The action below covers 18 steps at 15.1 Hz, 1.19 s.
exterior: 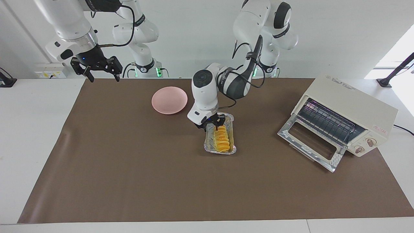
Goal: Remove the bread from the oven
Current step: 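Pull the foil tray out of the oven onto the table, then release the foil tray and retract the left gripper to the oven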
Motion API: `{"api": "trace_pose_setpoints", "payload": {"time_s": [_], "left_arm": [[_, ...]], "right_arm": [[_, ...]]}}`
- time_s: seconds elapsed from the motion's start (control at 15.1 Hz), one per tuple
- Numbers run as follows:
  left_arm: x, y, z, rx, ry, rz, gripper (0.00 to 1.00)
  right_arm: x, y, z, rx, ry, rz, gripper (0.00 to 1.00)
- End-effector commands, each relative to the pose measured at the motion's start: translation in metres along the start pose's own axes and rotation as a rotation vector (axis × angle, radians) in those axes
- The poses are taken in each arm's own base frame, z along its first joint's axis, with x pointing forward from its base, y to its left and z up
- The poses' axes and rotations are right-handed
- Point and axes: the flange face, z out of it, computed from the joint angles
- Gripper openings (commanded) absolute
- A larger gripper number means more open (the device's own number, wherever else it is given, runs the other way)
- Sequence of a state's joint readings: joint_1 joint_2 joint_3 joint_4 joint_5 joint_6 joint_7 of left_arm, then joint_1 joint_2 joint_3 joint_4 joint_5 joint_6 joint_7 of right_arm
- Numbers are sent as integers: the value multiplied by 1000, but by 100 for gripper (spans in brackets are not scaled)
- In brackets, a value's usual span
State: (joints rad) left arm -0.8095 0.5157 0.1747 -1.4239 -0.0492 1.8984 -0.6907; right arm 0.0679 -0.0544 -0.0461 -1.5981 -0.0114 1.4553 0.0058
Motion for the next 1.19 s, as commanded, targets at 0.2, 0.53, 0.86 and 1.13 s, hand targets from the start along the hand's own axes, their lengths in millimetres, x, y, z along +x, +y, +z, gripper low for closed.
{"api": "trace_pose_setpoints", "payload": {"time_s": [0.2, 0.53, 0.86, 1.13], "left_arm": [[50, -192, -146, -68, 10, -250, 100], [44, -390, -188, -60, -142, -223, 100], [17, -435, -191, -6, -241, -172, 100], [8, -445, -191, -23, -251, -110, 100]], "right_arm": [[-4, 2, 0, -8, -8, -15, 100], [-4, 3, 0, -8, -8, -14, 100], [-4, 3, 0, -8, -8, -14, 100], [-4, 3, 0, -8, -8, -14, 100]]}}
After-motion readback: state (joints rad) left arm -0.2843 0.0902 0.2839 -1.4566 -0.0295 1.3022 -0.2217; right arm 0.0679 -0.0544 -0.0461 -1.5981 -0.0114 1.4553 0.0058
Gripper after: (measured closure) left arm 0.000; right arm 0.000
